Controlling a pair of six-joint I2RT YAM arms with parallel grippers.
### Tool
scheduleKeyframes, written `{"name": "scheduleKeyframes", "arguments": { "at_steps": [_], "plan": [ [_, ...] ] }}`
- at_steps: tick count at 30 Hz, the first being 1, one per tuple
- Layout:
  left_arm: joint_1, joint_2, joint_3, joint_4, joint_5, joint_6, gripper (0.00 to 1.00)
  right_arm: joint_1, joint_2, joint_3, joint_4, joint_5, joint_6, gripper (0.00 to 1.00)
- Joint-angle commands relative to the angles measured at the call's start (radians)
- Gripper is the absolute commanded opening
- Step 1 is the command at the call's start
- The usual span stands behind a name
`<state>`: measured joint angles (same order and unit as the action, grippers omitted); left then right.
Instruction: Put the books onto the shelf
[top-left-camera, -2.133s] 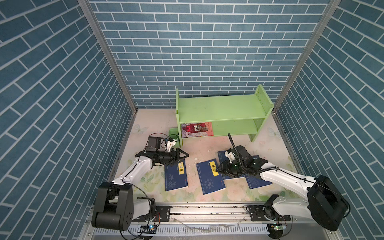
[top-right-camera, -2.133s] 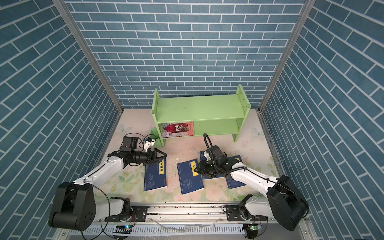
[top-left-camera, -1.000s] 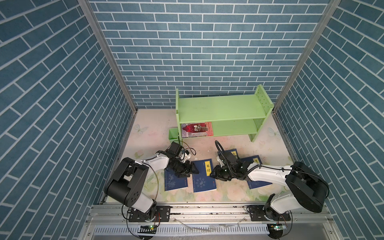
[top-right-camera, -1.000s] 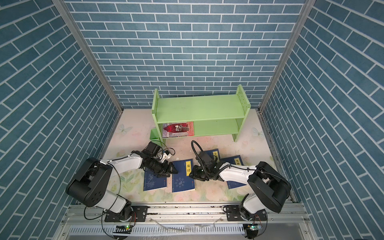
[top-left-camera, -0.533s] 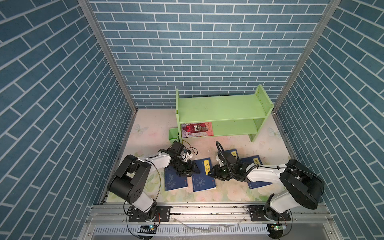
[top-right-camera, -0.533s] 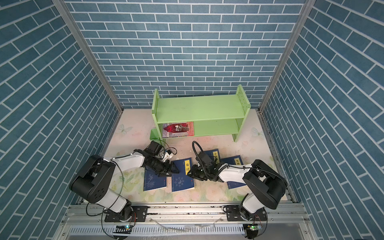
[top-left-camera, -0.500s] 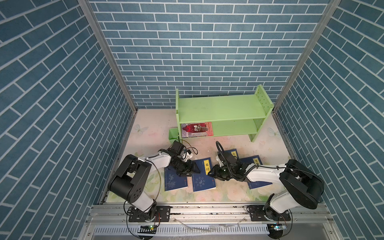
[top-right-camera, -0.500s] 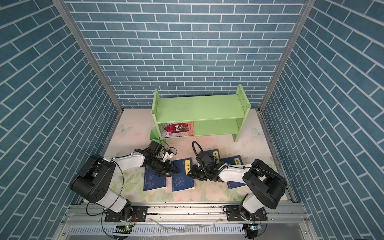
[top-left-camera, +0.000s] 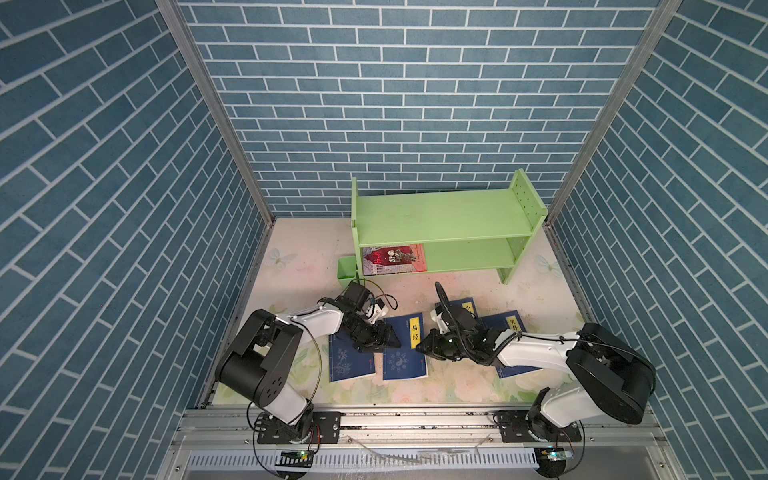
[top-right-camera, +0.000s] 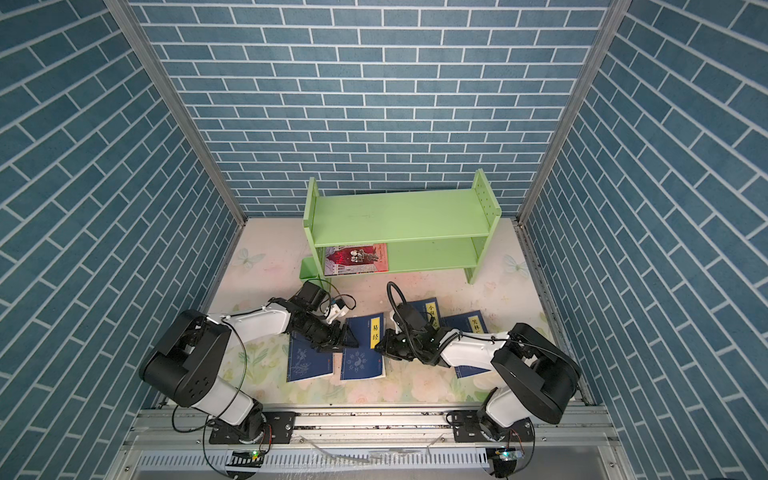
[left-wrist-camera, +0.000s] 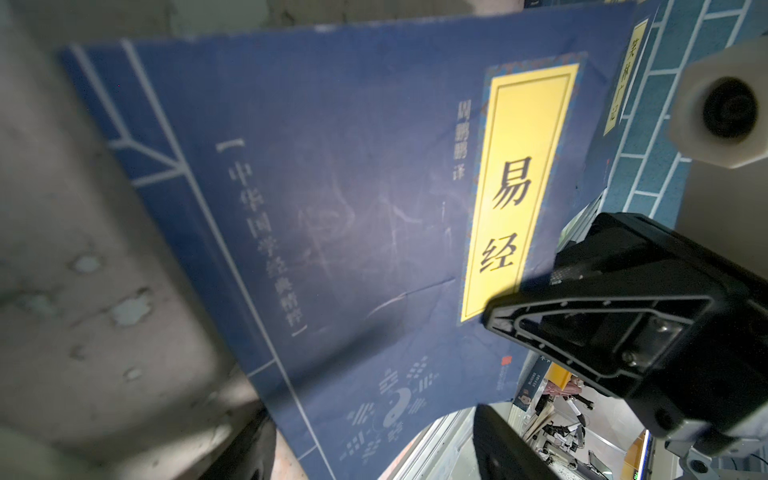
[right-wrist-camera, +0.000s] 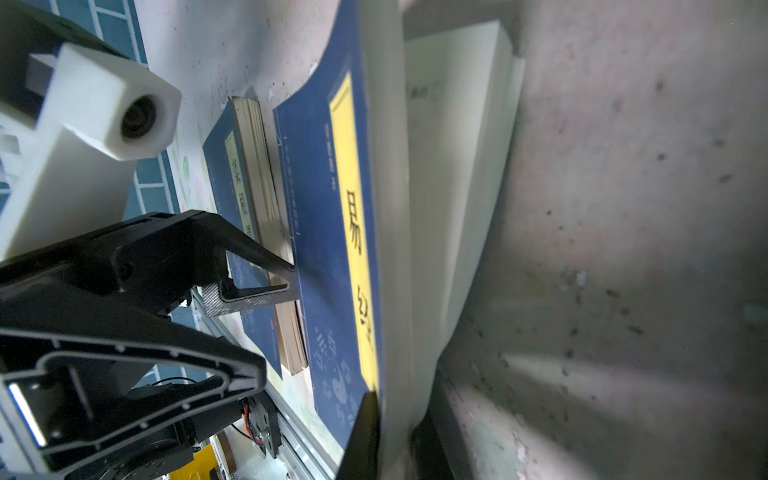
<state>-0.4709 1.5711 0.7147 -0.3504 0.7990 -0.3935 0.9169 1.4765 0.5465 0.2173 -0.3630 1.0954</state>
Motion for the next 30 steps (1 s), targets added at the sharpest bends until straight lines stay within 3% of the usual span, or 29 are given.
{"name": "scheduleKeyframes", "arguments": {
  "at_steps": [1,7,16,24,30],
  "plan": [
    [0.001,-0.048,0.021,-0.046,-0.037,0.056,0.77,0.011,-0.034,-0.006,0.002,-0.025,-0.005,0.00],
    [0.087,-0.266,0.058,-0.157,0.067,0.144,0.77,0.007,-0.136,0.018,-0.070,-0.067,-0.042,0.00],
    [0.340,-0.523,0.083,-0.201,0.305,0.124,0.78,-0.030,-0.266,0.086,-0.183,-0.191,-0.110,0.00],
    [0.374,-0.598,0.036,-0.157,0.341,0.081,0.79,-0.103,-0.326,0.167,-0.187,-0.320,-0.127,0.00],
    [0.373,-0.581,-0.013,0.001,0.451,-0.059,0.79,-0.127,-0.334,0.230,-0.203,-0.362,-0.152,0.00]
  ]
}}
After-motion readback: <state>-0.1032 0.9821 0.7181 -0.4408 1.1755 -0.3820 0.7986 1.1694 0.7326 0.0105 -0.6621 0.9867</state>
